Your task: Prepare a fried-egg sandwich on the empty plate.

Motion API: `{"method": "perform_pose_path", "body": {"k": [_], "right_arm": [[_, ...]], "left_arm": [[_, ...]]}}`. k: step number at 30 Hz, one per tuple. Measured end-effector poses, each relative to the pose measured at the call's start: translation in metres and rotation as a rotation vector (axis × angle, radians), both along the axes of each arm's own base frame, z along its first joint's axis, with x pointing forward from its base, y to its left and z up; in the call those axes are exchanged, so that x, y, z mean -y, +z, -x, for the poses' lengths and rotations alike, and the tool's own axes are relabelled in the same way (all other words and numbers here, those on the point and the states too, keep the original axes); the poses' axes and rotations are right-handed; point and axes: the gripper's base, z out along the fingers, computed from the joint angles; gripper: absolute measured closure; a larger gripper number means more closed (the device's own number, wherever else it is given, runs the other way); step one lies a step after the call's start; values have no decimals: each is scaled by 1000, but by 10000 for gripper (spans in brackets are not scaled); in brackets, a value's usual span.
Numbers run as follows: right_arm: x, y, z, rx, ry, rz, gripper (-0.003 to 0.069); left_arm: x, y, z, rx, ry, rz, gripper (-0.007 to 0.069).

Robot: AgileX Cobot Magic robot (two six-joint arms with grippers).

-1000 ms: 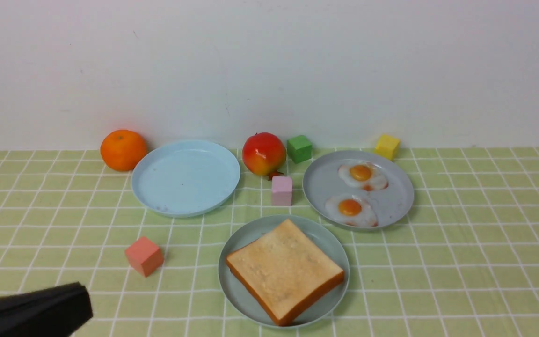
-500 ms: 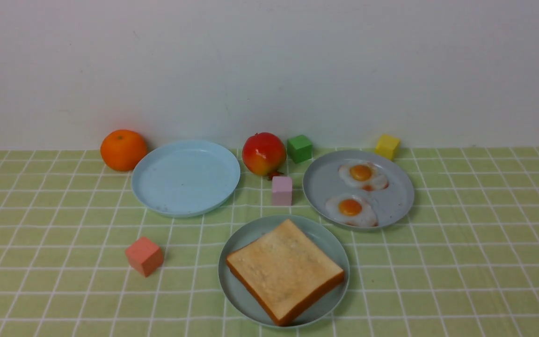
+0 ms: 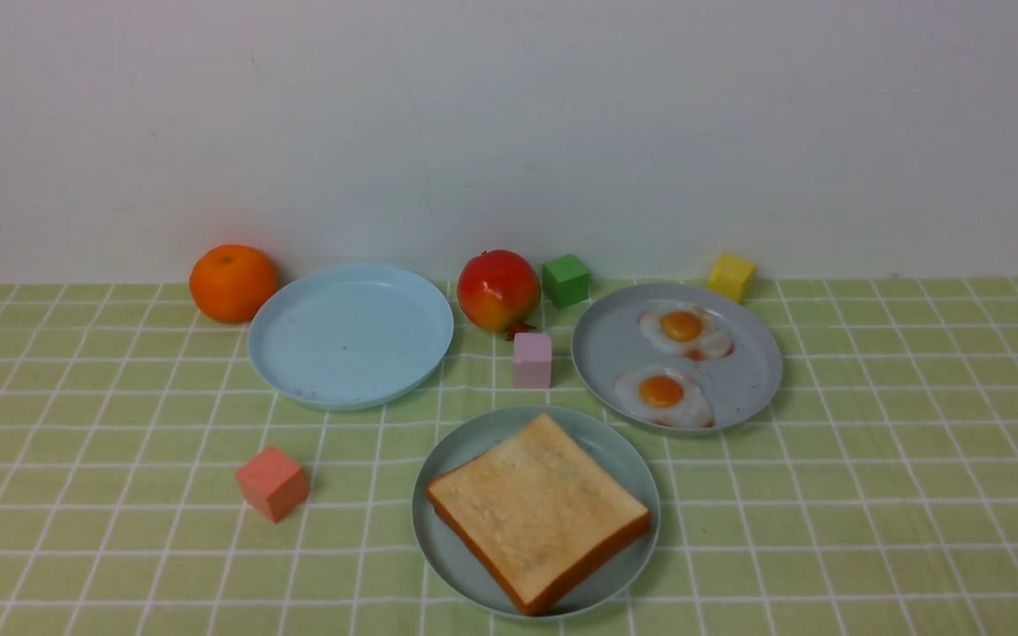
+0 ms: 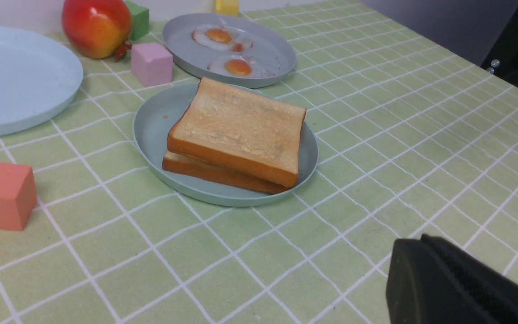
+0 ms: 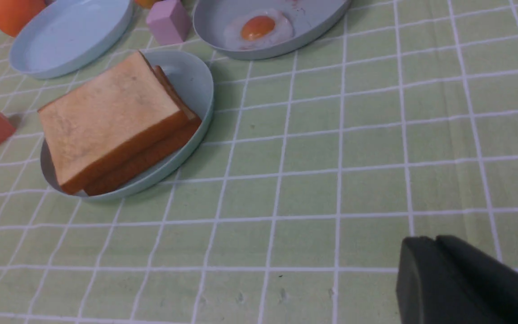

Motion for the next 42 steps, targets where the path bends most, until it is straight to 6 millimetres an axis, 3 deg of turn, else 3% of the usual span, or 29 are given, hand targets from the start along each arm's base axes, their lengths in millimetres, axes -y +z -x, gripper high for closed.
{"method": "perform_pose_path", "body": {"k": [4,10,20,28,42], "right_arm": [[3,4,-1,82,-44,-16,658],[10,5,1,129,-190,44,671],[8,5,4,169,-152,152,671],[10,-26,0,198,-170,174,671],[11,-27,0,188,-172,195,666]], "left_arm": [[0,0,0,-2,0,-2,638],[0,0,0,-2,0,-2,637],[0,0,0,-2,0,-2,628],[0,0,0,-3,0,-3,620],[0,-1,0,-4,-1,-4,606]]}}
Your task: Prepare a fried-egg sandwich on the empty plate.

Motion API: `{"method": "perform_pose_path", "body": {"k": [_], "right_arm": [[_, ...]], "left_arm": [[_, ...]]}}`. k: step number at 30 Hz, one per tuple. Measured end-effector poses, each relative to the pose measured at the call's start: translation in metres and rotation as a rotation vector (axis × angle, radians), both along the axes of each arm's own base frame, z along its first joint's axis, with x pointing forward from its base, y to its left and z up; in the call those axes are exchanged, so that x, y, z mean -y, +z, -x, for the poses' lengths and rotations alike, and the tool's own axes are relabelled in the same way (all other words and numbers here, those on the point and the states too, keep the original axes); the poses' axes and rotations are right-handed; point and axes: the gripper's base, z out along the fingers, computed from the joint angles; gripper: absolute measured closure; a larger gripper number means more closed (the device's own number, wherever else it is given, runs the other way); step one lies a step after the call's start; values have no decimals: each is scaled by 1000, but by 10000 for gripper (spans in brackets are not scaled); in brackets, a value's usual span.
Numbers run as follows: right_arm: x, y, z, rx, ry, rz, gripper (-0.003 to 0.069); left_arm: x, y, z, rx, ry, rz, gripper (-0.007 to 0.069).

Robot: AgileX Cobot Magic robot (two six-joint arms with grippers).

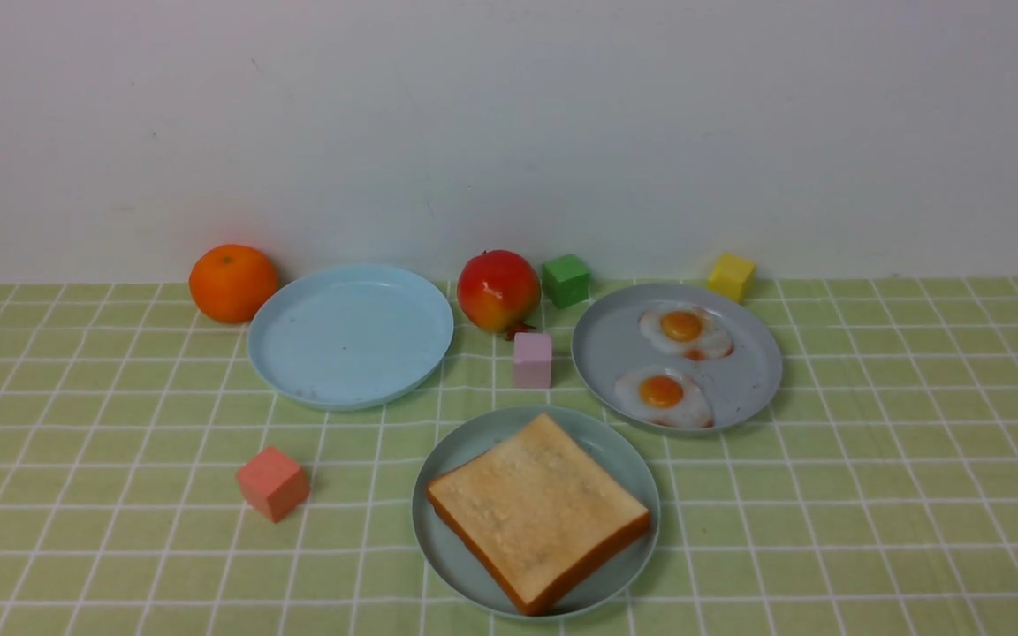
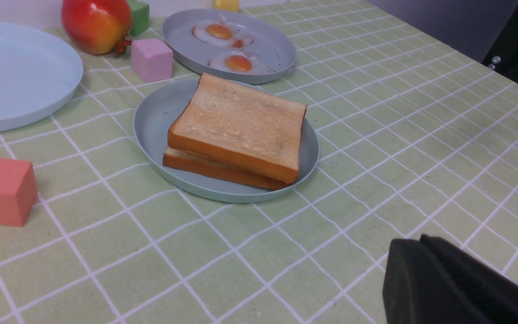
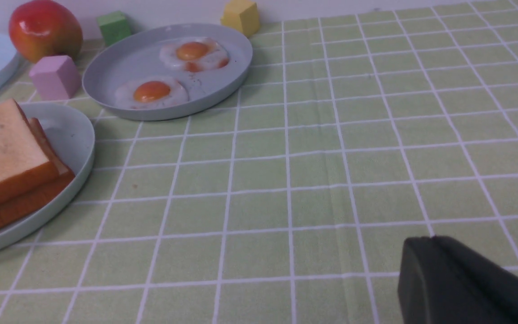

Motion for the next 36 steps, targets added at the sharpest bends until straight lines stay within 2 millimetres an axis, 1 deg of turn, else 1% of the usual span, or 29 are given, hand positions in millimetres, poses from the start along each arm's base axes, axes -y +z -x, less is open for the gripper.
{"method": "perform_pose_path", "body": {"k": [17,20,22,24,26,27,29,31,33,34,36], "right_arm": [[0,0,0,-3,0,0,662],[0,0,0,-3,0,0,662],[0,0,0,-3,0,0,662],[0,0,0,-3,0,0,660],[0,0,0,-4,0,0,659],[0,0,0,-4,0,0,659],[0,0,0,-4,0,0,656],[0,0,0,-3,0,0,655],[0,0,0,-3,0,0,653],[0,0,0,-3,0,0,653],[0,0,0,-3,0,0,652]], "left_arm": [[0,0,0,0,0,0,596],[0,1,0,15,1,-4,596],[0,4,-2,55,10,16,596],[-3,11,-4,113,69,60,600],[-11,17,-7,171,170,101,628],[-11,17,-7,175,181,102,631],[-25,20,-7,228,358,126,638],[-32,18,-6,234,474,130,638],[-40,12,-4,224,592,131,638],[-41,8,-4,213,623,130,638],[-45,-6,-5,156,704,124,638]]}}
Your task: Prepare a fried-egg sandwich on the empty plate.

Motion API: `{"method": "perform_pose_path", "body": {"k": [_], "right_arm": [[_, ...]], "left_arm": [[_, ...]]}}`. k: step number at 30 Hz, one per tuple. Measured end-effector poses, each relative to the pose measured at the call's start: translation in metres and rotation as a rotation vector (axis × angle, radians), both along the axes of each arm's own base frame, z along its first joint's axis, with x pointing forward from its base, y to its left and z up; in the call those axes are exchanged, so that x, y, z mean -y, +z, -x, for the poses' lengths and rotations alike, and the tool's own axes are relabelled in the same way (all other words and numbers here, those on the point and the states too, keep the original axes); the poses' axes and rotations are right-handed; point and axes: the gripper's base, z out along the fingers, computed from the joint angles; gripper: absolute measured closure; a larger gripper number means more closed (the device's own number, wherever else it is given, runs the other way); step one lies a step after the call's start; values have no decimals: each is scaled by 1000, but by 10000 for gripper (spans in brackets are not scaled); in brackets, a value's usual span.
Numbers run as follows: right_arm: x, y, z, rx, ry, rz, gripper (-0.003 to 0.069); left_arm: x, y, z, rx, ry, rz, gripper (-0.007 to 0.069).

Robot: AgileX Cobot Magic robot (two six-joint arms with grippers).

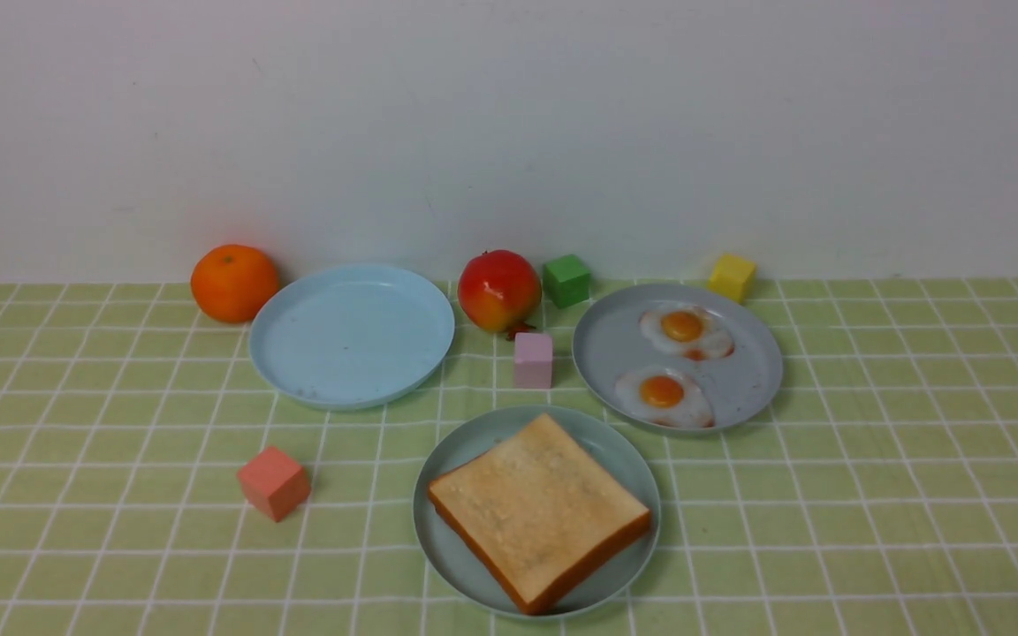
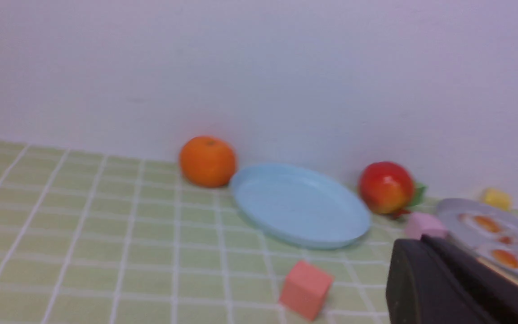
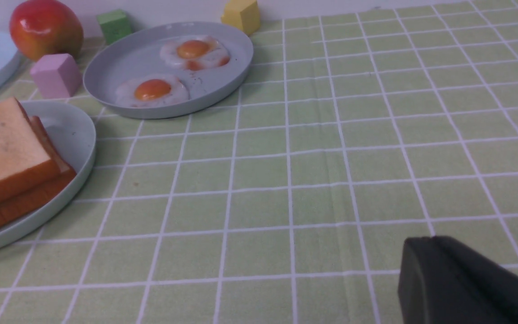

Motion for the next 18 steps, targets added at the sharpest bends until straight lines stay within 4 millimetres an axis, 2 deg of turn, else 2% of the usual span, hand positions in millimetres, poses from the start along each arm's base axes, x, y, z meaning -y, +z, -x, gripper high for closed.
{"method": "perform_pose_path", "body": {"k": [4,6,18], "right_arm": [[0,0,0,1,0,0,648],[0,0,0,1,0,0,645],[0,0,0,1,0,0,634]], "left_arm": [[-4,-31,1,-232,83,49,638],[-4,-37,2,-287,92,66,638],[-3,-38,2,-295,91,79,638]]}}
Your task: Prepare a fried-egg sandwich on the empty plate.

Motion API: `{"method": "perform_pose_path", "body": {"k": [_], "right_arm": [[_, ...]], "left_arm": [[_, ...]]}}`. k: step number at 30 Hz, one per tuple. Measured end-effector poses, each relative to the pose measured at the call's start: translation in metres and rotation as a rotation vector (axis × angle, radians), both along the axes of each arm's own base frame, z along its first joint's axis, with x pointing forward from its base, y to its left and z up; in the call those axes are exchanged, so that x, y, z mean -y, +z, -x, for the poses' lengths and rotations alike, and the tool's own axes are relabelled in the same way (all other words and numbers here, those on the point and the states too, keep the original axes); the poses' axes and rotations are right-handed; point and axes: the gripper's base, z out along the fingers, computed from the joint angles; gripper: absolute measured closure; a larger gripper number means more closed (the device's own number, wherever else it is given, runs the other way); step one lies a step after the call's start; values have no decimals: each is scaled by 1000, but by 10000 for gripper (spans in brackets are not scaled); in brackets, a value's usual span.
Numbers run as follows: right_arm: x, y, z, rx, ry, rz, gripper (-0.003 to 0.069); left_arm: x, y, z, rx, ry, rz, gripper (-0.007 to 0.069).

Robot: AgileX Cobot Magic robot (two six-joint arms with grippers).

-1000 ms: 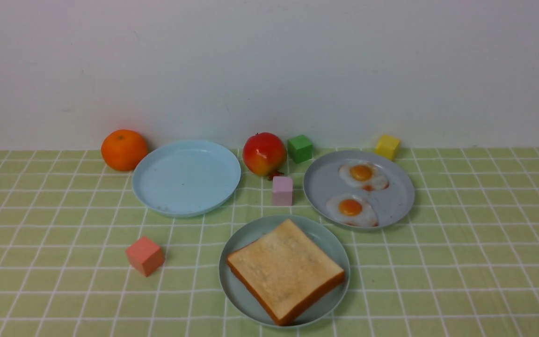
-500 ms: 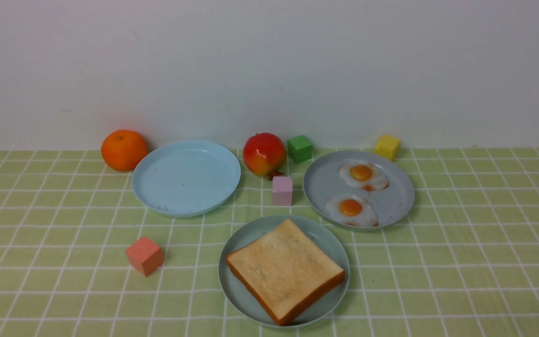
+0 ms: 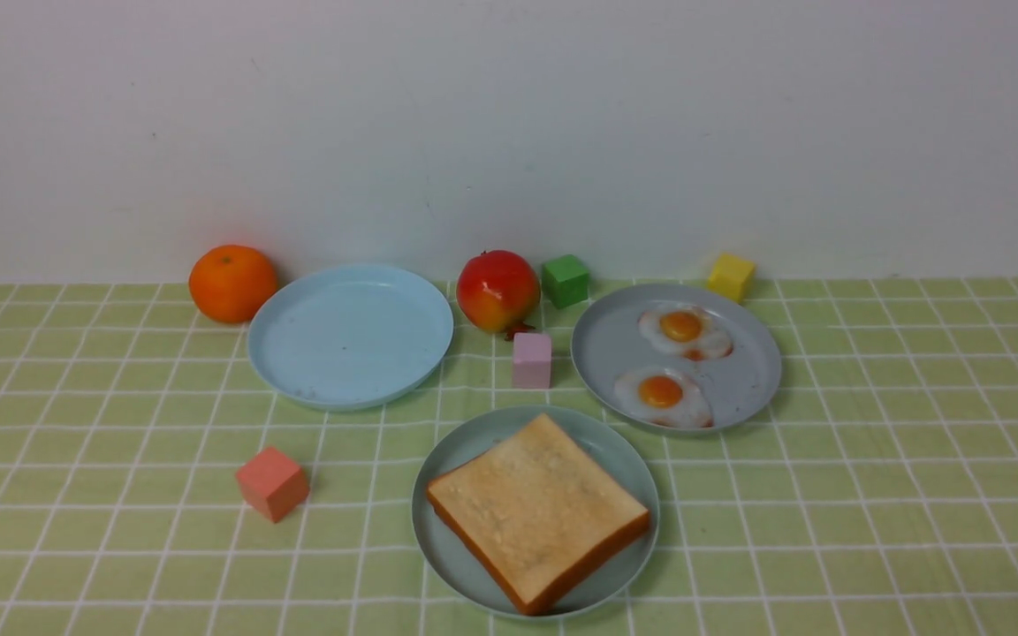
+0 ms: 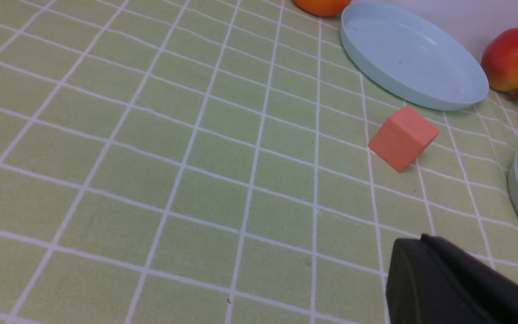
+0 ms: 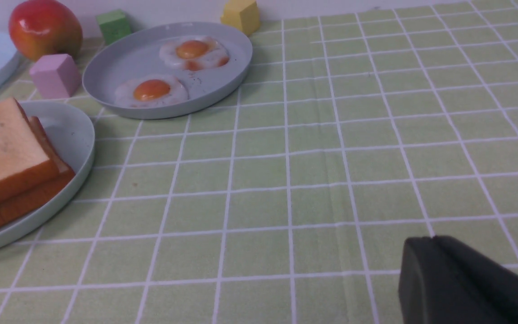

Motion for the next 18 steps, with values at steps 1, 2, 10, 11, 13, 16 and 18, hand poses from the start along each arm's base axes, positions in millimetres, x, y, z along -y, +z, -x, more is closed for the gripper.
{"method": "perform_pose_path", "body": {"k": [1,2,10,11,13,16,18], "right_arm": [[0,0,0,0,0,0,634],[0,0,0,0,0,0,632],[0,0,0,0,0,0,622],[0,0,0,0,0,0,620],[0,0,0,0,0,0,617],[0,0,0,0,0,0,615],[0,0,0,0,0,0,612]], "left_arm": [[0,0,0,0,0,0,638],[0,0,0,0,0,0,638],[0,0,0,0,0,0,638],[0,0,0,0,0,0,638],[0,0,0,0,0,0,638],[0,0,0,0,0,0,638],[0,0,0,0,0,0,638]]}}
